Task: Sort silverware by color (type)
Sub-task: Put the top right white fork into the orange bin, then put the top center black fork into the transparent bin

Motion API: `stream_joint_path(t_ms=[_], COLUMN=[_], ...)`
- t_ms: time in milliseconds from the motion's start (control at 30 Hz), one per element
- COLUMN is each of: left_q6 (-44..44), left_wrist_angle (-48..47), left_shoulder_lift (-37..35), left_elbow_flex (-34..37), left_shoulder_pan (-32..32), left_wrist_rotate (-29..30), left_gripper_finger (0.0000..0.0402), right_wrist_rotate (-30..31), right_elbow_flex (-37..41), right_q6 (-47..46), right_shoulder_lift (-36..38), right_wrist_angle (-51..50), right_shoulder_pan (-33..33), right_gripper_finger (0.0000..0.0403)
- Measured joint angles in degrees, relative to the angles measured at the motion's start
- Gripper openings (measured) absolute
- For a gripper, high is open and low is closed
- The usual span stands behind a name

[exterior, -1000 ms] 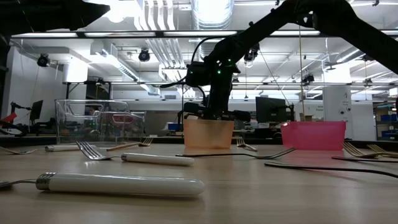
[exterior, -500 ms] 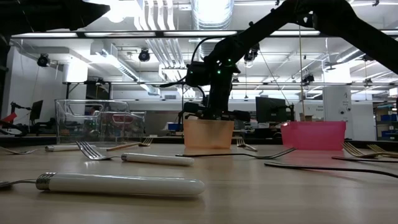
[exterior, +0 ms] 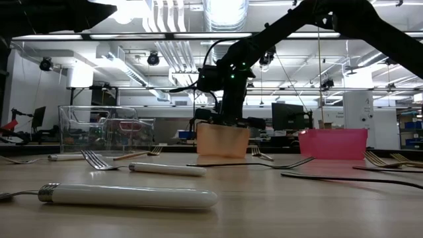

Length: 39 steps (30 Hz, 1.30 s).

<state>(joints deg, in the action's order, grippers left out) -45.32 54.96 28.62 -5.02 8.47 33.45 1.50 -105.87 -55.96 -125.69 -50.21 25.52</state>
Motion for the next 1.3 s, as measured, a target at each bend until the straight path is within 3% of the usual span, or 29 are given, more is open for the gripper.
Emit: stream_joint_path(t_ms=[433,733,833,1033,1300], left_q6=[0.01,0.23,6.52,8.79,9.70], left_wrist_angle=[0.48,0.73,0.74,2.35,3.54], left_shoulder_lift=[0.00,0.00,0.00,0.17,0.17], left_elbow_flex=[0.00,0.00,-0.02,-0.02,-0.17], left_shoulder_pan=[0.02,0.00,0.00,0.02,0.02], left_wrist_rotate=[0.00,-0.21,-2.95,-10.35,-16.11], left_gripper_finger=[0.0039,0.0039,0.0039,0.0039,0.0039], right_wrist_rotate=[-0.47,3.68,7.61,15.08,19.65], right_elbow_flex=[-5.88,-9.68,-8.76,-5.83,6.92], right_q6=[3.36,16.53,20.14,29.14,34.54], right_shoulder_lift=[0.00,2.49,4.77,11.76,26.18], right_wrist_angle=[-2.21,-8.98,-10.12,-10.12,-4.93], right_shoulder_pan=[-0.39,-4.71,-7.75,-16.11,-24.70], right_gripper_finger=[0.0136,0.0136,0.0132,0.0113,0.0102])
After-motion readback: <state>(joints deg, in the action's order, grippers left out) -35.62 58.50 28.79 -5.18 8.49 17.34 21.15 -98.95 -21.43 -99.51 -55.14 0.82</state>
